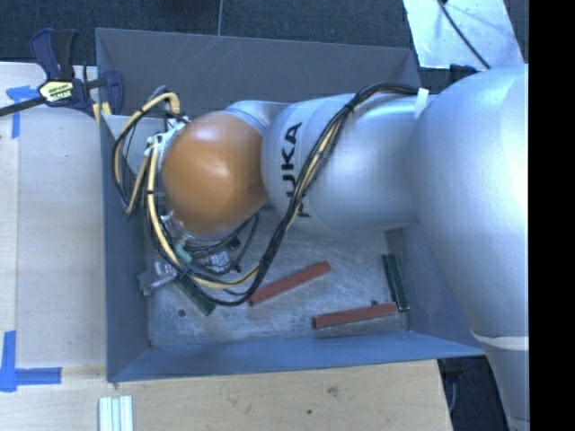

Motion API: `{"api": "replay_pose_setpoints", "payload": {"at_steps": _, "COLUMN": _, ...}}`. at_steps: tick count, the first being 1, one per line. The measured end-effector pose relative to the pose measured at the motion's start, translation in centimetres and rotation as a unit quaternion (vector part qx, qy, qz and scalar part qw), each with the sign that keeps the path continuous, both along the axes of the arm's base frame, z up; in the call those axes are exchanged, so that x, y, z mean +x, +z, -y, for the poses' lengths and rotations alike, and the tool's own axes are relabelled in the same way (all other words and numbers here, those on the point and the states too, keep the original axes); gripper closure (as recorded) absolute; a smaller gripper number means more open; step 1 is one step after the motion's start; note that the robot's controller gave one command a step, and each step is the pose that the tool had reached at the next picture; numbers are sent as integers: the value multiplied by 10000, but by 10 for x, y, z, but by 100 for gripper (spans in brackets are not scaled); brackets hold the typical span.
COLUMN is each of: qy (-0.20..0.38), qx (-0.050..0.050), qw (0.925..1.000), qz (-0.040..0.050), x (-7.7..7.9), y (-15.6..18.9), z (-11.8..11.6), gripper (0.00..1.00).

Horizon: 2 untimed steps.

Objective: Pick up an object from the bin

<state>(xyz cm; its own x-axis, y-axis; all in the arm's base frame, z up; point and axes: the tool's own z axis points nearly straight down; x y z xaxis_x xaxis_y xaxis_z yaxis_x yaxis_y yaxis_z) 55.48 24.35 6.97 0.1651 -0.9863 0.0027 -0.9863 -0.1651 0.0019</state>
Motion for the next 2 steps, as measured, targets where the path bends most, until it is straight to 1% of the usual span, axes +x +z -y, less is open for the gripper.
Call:
{"api": "replay_pose_setpoints", "payload": {"at_steps": 1, "qy": -25, "qx": 3, "qw": 10000, "qz": -9, "x": 1, "y": 0, "z": 1, "gripper": 0}}
{"api": "replay_pose_setpoints", "payload": {"at_steps": 2, "qy": -20, "qx": 11, "qw": 10000, "qz": -12, "x": 0, "y": 1, "z": 0, "gripper": 100}}
